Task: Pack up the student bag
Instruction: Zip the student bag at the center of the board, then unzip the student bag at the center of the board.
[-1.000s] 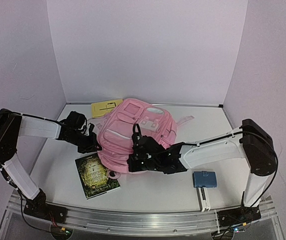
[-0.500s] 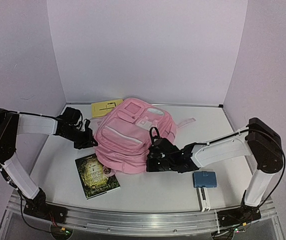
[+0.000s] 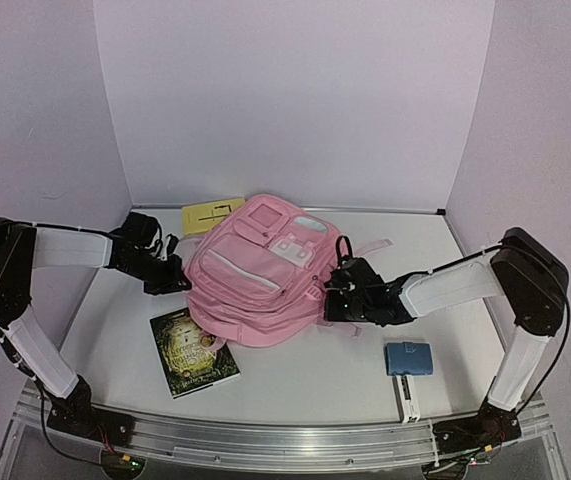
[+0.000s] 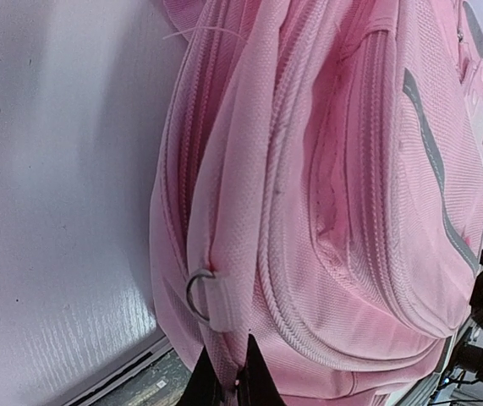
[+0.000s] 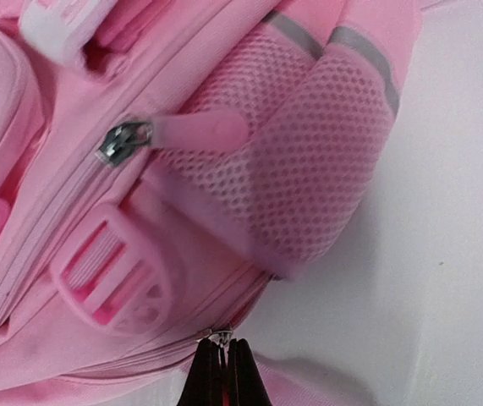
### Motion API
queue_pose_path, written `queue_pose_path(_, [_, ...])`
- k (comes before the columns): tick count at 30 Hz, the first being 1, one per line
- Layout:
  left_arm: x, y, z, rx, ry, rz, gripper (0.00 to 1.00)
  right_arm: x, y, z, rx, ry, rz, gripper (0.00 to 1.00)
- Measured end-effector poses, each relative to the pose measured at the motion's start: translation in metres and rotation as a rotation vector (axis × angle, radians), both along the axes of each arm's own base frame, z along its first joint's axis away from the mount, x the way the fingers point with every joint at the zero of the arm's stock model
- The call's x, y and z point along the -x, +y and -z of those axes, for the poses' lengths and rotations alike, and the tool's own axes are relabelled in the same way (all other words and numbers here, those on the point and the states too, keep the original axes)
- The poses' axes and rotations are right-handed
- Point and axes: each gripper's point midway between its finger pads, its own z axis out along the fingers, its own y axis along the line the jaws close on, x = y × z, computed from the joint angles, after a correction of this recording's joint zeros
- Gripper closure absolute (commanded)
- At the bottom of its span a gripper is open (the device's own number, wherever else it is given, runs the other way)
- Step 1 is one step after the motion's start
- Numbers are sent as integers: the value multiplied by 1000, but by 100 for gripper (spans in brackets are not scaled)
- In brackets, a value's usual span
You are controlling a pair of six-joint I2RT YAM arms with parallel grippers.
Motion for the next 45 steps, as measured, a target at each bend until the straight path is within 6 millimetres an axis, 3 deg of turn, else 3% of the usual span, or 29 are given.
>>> queue_pose_path(3, [2,1,-3,-4,-26,15,100,-14,-14,-1,11,-13,13,100])
queue_pose_path(9, [6,2,-4,-6,-47,32,100,-23,-14,-5,10,-36,-40,100])
queue_pose_path(11, [6,2,-4,-7,-48,34,98,-23,-14,-5,19,-39,-64,87])
queue_pose_path(13, [6,2,-4,-8,-48,31,87,-22,-12,-4,26,-37,-101,66])
queue_pose_path(15, [5,5,-5,-10,-48,22,73,-22,-14,-6,25,-34,-125,51])
queue_pose_path(19, [-1,15,-14,-8,-67,-32,59,-14,-16,-32,-9,-61,-190,35])
queue_pose_path(22, [-3,18,-24,7,-81,-61,54,-14,-8,-66,-57,-121,-240,33])
queue_pose_path(27, [5,21,-19,25,-52,-101,46,-23,16,-87,-93,-150,-348,29])
queue_pose_path(31, [15,23,-5,29,0,-128,49,-38,28,-71,-83,-124,-419,28])
queue_pose_path(37, [16,19,-4,72,12,-146,60,-54,20,-38,-77,-52,-490,33])
queue_pose_path(45, [15,16,-6,101,14,-153,72,-65,28,-35,-135,-47,-601,44])
